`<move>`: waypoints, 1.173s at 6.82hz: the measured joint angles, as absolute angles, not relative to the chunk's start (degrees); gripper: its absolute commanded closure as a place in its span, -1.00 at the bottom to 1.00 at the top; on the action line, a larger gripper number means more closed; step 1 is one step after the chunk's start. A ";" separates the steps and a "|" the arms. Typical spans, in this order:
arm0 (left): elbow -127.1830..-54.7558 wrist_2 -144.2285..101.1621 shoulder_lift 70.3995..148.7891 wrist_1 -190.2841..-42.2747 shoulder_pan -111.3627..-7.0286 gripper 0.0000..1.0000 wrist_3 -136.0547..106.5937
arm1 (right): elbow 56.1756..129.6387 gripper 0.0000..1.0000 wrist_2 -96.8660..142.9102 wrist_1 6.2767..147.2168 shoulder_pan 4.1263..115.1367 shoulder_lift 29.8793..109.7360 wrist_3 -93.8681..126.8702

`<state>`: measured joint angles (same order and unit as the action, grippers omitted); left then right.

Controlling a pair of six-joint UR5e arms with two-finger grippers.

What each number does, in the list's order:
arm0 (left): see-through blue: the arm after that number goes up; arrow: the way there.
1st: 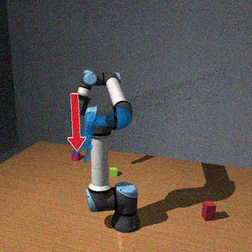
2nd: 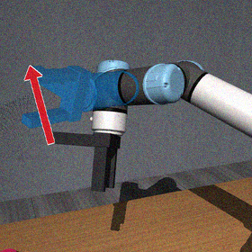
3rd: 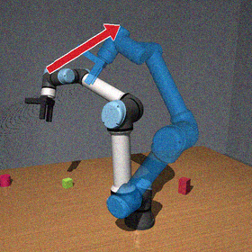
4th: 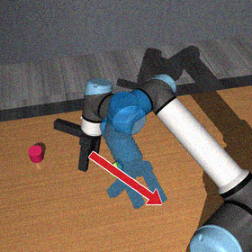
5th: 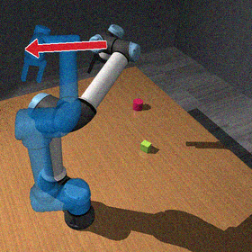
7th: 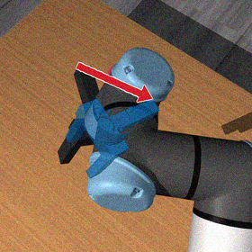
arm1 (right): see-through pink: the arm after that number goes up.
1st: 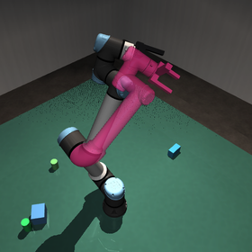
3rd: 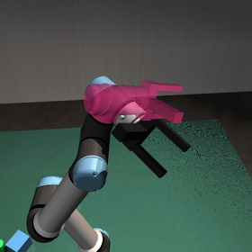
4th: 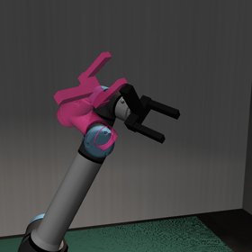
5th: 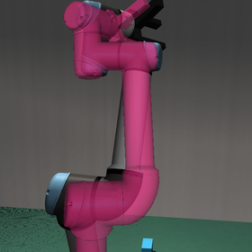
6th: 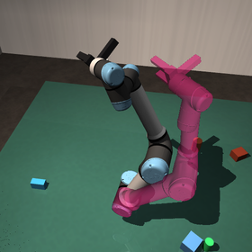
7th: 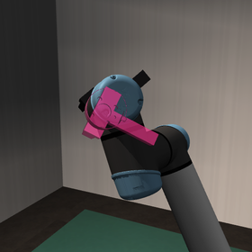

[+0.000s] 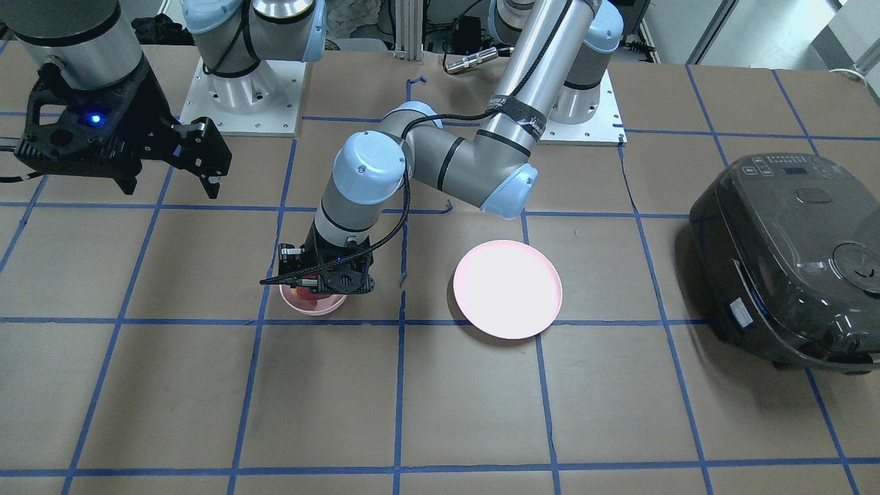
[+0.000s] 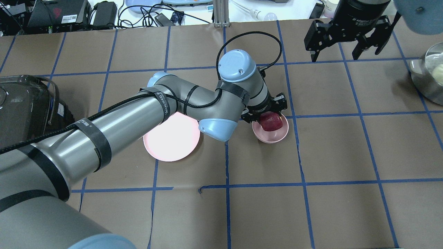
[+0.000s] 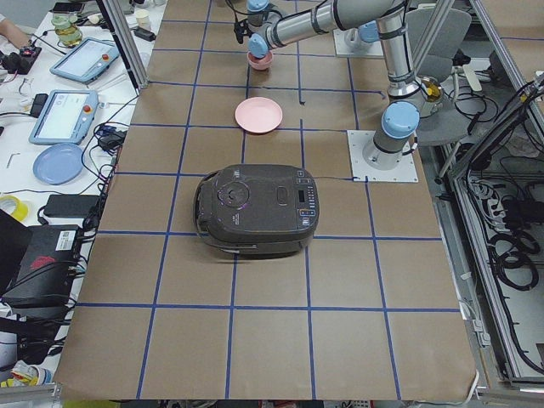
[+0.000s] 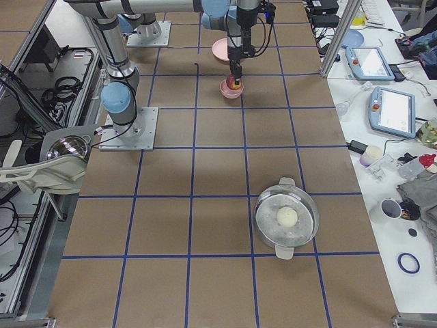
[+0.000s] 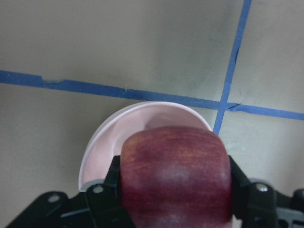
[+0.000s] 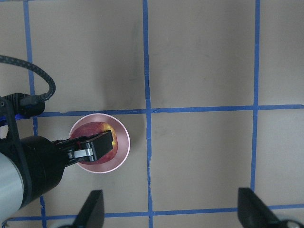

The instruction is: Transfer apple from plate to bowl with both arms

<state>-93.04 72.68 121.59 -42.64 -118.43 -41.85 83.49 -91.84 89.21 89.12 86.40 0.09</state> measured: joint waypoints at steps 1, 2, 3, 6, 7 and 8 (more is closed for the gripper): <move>-93.12 73.08 121.61 -42.57 -118.45 -0.36 -41.76 | 83.53 -1.00 -91.84 89.19 89.13 86.40 0.09; -93.25 74.33 121.51 -42.53 -118.47 -0.73 -41.49 | 83.55 -1.00 -91.84 89.15 89.17 86.40 0.09; -93.41 75.61 121.22 -42.48 -118.47 -0.81 -41.11 | 83.57 -1.00 -91.83 89.13 89.20 86.40 0.06; -93.56 76.44 119.54 -42.40 -118.37 -1.00 -41.04 | 83.74 -1.00 -91.82 90.29 89.21 86.40 0.21; -93.68 76.46 118.31 -42.61 -117.88 -1.00 -40.37 | 84.03 -1.00 -91.85 92.22 89.21 86.40 0.52; -94.49 76.47 116.23 -43.32 -116.73 -1.00 -38.12 | 84.20 -1.00 -91.95 93.30 89.21 86.40 0.70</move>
<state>-94.49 76.47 116.23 -43.32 -116.73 -38.12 84.20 -91.95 93.30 89.21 86.40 0.70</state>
